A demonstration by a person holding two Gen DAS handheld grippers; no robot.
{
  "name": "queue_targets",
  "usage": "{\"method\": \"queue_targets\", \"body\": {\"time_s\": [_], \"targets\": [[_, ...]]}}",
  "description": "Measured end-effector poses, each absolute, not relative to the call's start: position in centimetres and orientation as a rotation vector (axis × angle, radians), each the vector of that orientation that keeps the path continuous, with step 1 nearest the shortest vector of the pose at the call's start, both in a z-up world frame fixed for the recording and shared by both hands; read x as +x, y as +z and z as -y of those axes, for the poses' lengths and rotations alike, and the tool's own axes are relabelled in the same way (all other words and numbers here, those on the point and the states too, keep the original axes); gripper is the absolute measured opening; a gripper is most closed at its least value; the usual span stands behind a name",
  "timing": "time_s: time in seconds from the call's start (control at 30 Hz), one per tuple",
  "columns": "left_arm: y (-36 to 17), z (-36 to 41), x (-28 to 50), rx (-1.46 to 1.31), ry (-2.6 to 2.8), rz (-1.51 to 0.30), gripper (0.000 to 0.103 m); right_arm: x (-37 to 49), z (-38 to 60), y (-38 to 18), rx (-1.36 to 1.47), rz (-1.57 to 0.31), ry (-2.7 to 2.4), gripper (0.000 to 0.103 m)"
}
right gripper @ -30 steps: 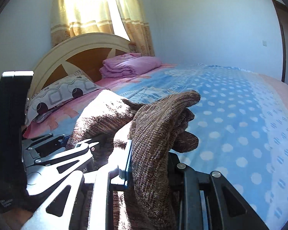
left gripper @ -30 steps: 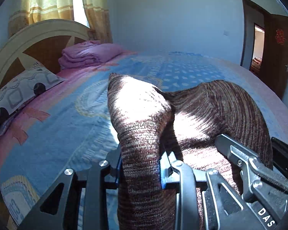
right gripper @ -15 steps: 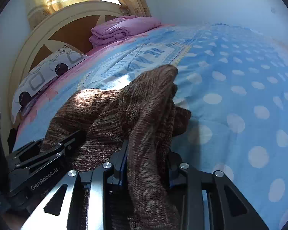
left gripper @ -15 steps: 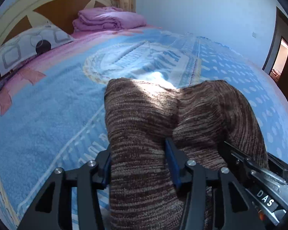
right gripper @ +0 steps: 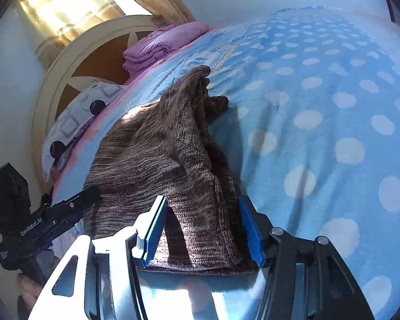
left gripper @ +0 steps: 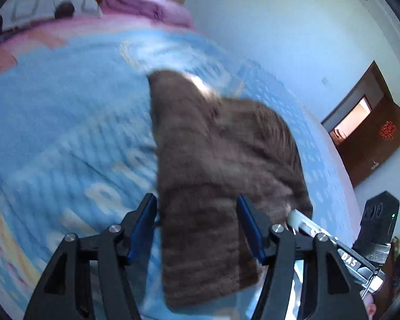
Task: Fold small clothes
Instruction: 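Lower the folded bundle onto the bed and open both grippers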
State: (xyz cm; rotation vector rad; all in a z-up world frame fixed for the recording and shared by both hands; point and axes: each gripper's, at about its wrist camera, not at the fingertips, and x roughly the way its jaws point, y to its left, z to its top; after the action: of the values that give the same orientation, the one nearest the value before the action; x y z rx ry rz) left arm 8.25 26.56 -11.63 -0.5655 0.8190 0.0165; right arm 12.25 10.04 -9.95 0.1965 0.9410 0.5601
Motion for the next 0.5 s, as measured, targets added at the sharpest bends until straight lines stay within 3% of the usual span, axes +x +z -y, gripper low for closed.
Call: {"method": "queue_targets", "body": {"time_s": [0.03, 0.07, 0.13, 0.17, 0.2, 0.27, 0.5], "targets": [[-11.7, -25.9, 8.1, -0.537, 0.036, -0.804, 0.065, 12.0, -10.4, -9.9, 0.173, -0.951, 0.562, 0.050], [-11.6, -25.1, 8.0, -0.481, 0.048, -0.794, 0.065, 11.8, -10.7, -10.1, 0.165, -0.971, 0.573, 0.025], [-11.5, -24.1, 8.1, -0.424, 0.062, -0.810, 0.061, 11.0, -11.0, -10.2, 0.152, -0.973, 0.569, 0.021], [-11.3, -24.1, 8.1, -0.429, 0.049, -0.812, 0.046, 10.6, -11.0, -10.0, 0.157, -0.979, 0.574, 0.016], [-11.2, -24.3, 8.1, -0.459, 0.010, -0.818, 0.024, 10.4, -10.9, -9.8, 0.187, -0.989, 0.583, 0.015], [-10.8, -25.2, 7.8, -0.510, -0.014, -0.821, 0.018, 9.8, -10.3, -9.2, 0.262, -1.006, 0.614, 0.015], [-9.9, -25.0, 5.7, -0.459, -0.038, -0.871, 0.018, 7.3, -9.5, -9.9, 0.263, -1.060, 0.625, 0.015]]}}
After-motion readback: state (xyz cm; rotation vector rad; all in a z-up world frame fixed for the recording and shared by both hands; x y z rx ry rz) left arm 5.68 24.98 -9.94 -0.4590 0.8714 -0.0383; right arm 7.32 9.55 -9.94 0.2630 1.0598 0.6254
